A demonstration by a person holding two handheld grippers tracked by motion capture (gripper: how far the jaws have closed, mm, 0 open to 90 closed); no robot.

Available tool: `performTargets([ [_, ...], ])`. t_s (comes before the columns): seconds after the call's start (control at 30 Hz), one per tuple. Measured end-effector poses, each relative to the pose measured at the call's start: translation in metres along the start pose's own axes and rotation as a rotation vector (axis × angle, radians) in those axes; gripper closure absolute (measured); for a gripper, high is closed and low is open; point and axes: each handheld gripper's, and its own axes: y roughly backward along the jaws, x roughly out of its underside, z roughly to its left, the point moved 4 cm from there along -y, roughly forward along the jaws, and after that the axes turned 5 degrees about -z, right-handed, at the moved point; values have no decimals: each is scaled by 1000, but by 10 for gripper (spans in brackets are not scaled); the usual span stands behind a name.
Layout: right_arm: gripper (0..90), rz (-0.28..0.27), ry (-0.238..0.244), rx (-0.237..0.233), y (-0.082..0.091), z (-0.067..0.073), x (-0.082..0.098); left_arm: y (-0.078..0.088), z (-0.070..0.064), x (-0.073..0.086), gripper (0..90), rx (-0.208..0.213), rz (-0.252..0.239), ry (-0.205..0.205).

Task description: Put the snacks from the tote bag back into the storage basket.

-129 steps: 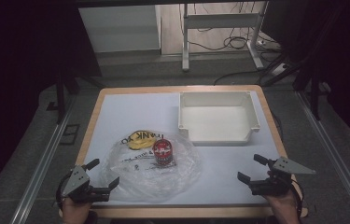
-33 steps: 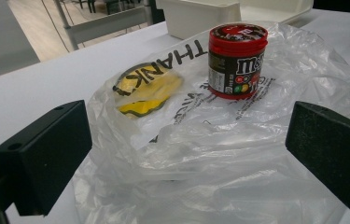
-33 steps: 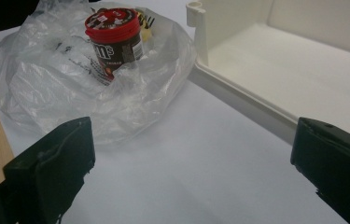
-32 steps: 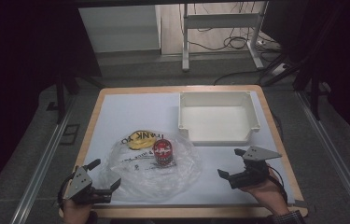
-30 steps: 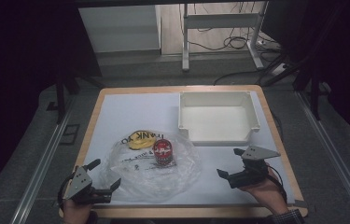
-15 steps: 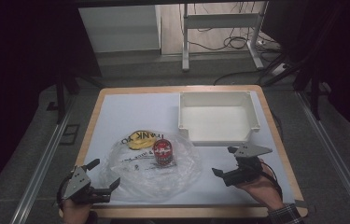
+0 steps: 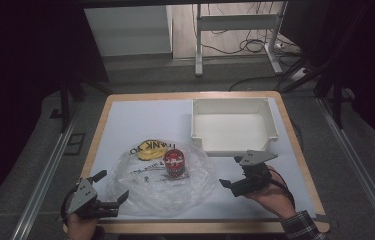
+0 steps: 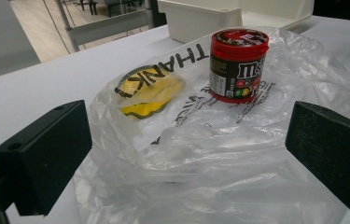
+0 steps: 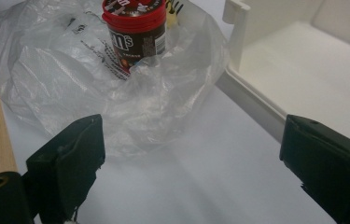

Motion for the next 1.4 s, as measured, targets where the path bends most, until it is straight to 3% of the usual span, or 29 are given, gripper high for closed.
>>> performTargets([
  [0.43,94,6,4,-19,-19,1,-11,0,0,0,5,0,-3,1],
  [0.77,109,46,27,-52,-33,4,-17,0,0,0,5,1,-3,0],
  [1.07,121,92,-1,-78,-47,5,-21,0,0,0,5,3,-2,-3],
  [1.4,145,118,26,-93,-60,6,-26,0,0,0,6,3,-2,-5],
])
